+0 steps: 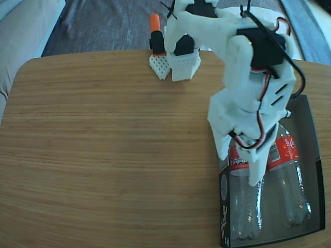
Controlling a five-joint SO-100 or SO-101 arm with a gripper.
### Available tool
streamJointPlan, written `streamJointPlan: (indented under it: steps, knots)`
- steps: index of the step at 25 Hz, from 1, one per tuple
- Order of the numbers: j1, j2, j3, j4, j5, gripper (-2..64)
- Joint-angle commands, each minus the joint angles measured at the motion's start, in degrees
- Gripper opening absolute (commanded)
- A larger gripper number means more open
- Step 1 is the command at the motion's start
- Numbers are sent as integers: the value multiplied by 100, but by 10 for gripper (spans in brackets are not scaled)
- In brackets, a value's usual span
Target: Grasp the bottles and put them in the box.
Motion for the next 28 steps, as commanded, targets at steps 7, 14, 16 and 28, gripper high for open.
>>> streamJointPlan:
  steps: [7, 14, 16, 28]
  knots:
    - [1055, 879, -308, -53, 1521, 66]
    - [1608, 2074, 1248, -624, 1573, 19]
    - [1740, 2522, 1942, -923, 1573, 19]
    - [1978, 4474, 5643, -2944, 1521, 19]
